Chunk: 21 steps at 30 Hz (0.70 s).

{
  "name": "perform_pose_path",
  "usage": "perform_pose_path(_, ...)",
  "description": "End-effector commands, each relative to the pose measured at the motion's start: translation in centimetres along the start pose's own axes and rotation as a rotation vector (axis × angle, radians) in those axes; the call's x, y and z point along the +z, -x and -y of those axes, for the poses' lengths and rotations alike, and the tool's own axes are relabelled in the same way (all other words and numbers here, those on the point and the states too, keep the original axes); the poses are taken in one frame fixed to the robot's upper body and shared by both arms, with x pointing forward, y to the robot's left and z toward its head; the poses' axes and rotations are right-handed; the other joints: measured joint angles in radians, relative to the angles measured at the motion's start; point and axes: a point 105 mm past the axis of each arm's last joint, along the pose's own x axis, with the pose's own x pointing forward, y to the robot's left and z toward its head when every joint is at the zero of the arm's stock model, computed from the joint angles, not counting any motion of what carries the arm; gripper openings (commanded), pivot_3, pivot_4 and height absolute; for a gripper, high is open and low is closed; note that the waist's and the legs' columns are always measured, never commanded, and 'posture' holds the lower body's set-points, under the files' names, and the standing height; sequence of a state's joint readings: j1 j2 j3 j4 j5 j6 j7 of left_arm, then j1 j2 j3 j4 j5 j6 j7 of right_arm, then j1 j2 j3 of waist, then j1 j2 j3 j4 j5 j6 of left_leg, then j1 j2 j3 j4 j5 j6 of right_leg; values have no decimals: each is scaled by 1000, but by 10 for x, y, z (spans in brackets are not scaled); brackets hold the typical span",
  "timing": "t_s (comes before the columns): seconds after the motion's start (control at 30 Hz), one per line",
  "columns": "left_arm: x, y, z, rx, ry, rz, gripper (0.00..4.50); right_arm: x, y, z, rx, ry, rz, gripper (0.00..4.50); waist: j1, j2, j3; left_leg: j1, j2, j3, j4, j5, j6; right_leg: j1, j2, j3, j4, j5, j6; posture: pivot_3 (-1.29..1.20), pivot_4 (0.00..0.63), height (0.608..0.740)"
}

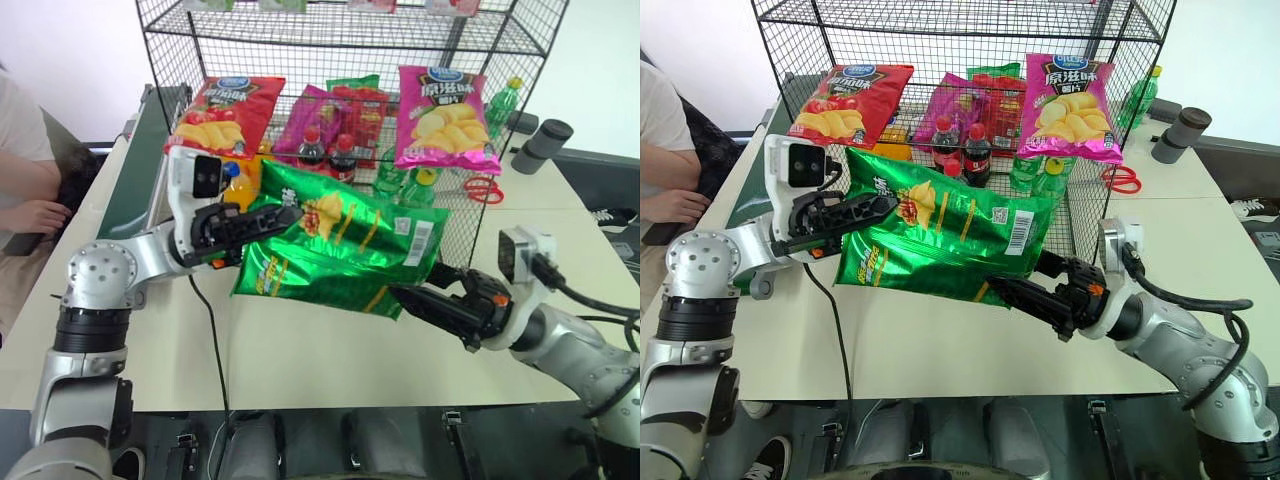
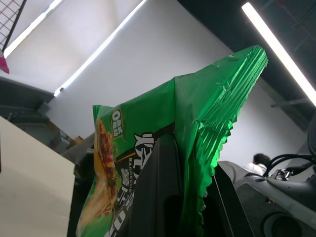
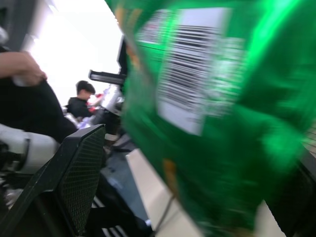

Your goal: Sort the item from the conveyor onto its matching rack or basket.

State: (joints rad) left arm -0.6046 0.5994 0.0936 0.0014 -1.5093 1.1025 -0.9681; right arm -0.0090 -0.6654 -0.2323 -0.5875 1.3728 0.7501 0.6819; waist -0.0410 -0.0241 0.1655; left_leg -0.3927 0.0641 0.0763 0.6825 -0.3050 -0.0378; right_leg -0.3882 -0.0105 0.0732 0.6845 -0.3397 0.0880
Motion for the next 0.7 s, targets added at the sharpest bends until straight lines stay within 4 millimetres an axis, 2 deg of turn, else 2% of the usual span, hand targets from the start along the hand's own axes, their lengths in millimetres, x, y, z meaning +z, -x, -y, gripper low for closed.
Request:
perform_pose_path(0.03, 3, -3, 7, -16, -62, -3, 123, -2, -10, -12, 82, -22, 7, 4500, 1, 0, 0, 0, 0, 0, 0, 0, 0, 0, 0, 0, 0, 0, 0, 0, 150, 740)
perform_pose_path(0.13, -4, 0, 4, 8, -72, -18, 123, -3, -15, -11, 87, -21, -1, 4500, -2, 0, 0, 0, 0, 0, 0, 0, 0, 0, 0, 0, 0, 0, 0, 0, 150, 740)
perform_pose_path(0.27, -2, 2, 0, 37, -99, 13, 123, -9, -17, -10, 86, -35, -20, 4500, 0, 0, 0, 0, 0, 0, 0, 0, 0, -1, 0, 0, 0, 0, 0, 0, 150, 740)
perform_pose_path(0.37, -3, 3, -1, 46, -119, 12, 0, -11, -16, -8, 77, -41, -32, 3673, 0, 0, 0, 0, 0, 0, 0, 0, 0, 0, 0, 0, 0, 0, 0, 0, 150, 740)
perform_pose_path(0.5, -3, 4, -2, 52, -131, 12, 0, -11, -16, -6, 68, -34, -41, 1640, 0, 0, 0, 0, 0, 0, 0, 0, 0, 0, 0, 0, 0, 0, 0, 0, 150, 740)
perform_pose_path(0.57, -1, 6, -5, 73, -155, 20, 0, -11, -15, -3, 55, -33, -41, 795, 0, 0, 0, 0, 0, 0, 0, 0, 0, 0, 0, 0, 0, 0, 0, 0, 150, 740)
perform_pose_path(0.6, -1, 6, -7, 80, -159, 25, 0, -11, -14, -2, 51, -32, -42, 163, 0, 0, 0, 0, 0, 0, 0, 0, 0, 0, 0, 0, 0, 0, 0, 0, 150, 740)
perform_pose_path(0.63, 1, 7, -8, 90, -166, 33, 0, -12, -13, -2, 46, -28, -45, 25, 0, 0, 0, 0, 0, 0, 0, 0, 0, 0, 0, 0, 0, 0, 0, 0, 150, 740)
perform_pose_path(0.7, 3, 12, -15, 142, -181, 40, 0, -13, -11, 2, 12, 16, -75, 25, 0, 0, 0, 0, 0, 0, 0, 0, 0, 0, 0, 0, 0, 0, 0, 0, 150, 740)
